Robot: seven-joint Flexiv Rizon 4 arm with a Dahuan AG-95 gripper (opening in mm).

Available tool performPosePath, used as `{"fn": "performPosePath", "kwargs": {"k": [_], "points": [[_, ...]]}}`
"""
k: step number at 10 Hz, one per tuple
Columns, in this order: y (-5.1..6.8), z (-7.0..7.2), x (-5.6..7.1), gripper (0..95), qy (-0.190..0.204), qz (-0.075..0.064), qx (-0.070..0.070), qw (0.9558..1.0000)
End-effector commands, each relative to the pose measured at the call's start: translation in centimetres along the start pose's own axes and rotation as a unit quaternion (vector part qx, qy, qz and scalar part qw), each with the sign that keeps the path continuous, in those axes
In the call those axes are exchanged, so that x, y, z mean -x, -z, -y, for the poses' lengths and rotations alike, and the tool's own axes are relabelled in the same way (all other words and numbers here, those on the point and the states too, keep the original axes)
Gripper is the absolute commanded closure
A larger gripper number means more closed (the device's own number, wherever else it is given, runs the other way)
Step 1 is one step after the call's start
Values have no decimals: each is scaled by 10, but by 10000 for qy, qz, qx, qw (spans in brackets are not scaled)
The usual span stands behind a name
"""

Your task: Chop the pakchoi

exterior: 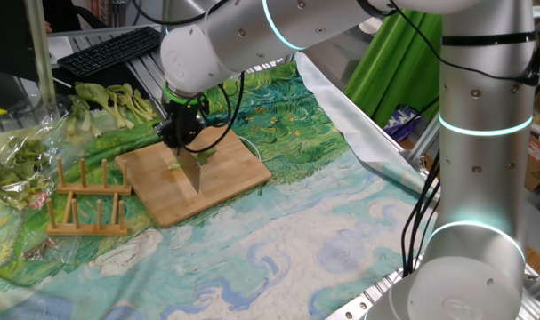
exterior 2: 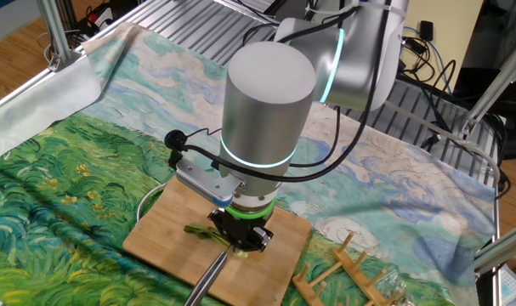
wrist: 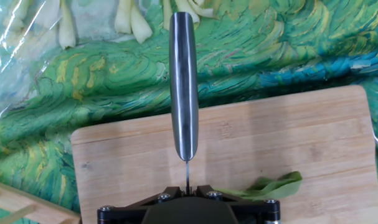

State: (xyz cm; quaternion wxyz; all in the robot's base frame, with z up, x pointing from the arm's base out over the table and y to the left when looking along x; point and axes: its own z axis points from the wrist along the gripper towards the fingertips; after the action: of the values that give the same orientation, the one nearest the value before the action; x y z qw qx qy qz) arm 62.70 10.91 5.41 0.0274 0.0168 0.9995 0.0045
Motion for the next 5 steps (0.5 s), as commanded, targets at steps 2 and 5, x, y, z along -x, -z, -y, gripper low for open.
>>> {"fn": "performPosePath", "kwargs": {"k": [2, 5], "points": [[-6, -1, -1, 950, -8, 0, 27, 10000], [-27, -5, 2, 950, -38, 102, -14, 9999]]}}
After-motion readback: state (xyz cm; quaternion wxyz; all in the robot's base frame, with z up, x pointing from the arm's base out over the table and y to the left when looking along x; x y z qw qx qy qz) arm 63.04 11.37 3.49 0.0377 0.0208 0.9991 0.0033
